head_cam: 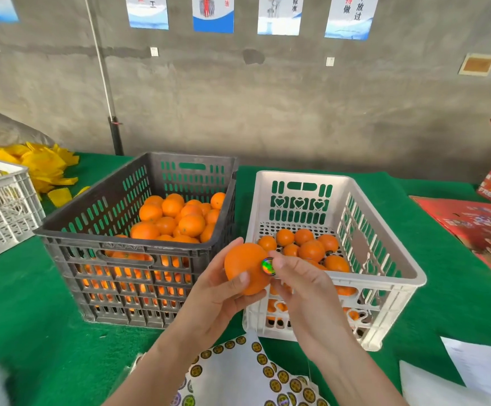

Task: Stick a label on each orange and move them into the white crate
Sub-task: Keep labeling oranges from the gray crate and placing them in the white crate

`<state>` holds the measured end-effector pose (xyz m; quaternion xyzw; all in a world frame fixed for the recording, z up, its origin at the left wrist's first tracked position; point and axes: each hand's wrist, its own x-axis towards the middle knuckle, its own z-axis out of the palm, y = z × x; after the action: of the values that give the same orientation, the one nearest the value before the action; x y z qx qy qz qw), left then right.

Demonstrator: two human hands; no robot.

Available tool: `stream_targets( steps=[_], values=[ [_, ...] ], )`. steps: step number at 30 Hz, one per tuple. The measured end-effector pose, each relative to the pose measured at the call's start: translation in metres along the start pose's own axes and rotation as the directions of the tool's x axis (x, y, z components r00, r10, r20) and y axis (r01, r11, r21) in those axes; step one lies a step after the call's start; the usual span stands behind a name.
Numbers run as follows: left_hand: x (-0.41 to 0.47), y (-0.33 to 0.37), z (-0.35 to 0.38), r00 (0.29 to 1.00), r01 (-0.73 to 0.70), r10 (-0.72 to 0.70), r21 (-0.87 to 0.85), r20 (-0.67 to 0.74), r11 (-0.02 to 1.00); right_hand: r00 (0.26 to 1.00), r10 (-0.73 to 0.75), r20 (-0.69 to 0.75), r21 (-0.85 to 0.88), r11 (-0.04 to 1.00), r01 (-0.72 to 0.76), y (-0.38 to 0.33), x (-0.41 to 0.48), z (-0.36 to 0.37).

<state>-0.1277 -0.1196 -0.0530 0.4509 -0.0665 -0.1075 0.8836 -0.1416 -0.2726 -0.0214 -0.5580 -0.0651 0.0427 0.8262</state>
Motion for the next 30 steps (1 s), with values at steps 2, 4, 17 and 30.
stream_targets(
  steps=[2,4,17,30],
  values=[
    [-0.001,0.000,0.002,1.000,-0.003,0.003,-0.021,0.016,1.000,1.000,-0.018,0.000,-0.038,0.999,0.018,0.000,-0.002,0.007],
    [-0.002,0.001,0.002,1.000,-0.013,0.014,-0.019,0.020,1.000,0.999,-0.053,-0.008,-0.100,0.994,0.052,0.001,-0.001,0.011],
    [-0.015,0.025,-0.003,0.995,-0.100,0.096,0.285,0.030,0.953,0.958,-0.236,0.164,-0.290,0.917,0.276,0.028,0.000,0.000],
    [0.092,0.103,-0.071,0.960,0.243,0.234,0.881,-0.157,-0.407,0.998,-0.041,-0.039,-0.887,0.461,-0.016,-0.019,0.211,-0.027]
  ],
)
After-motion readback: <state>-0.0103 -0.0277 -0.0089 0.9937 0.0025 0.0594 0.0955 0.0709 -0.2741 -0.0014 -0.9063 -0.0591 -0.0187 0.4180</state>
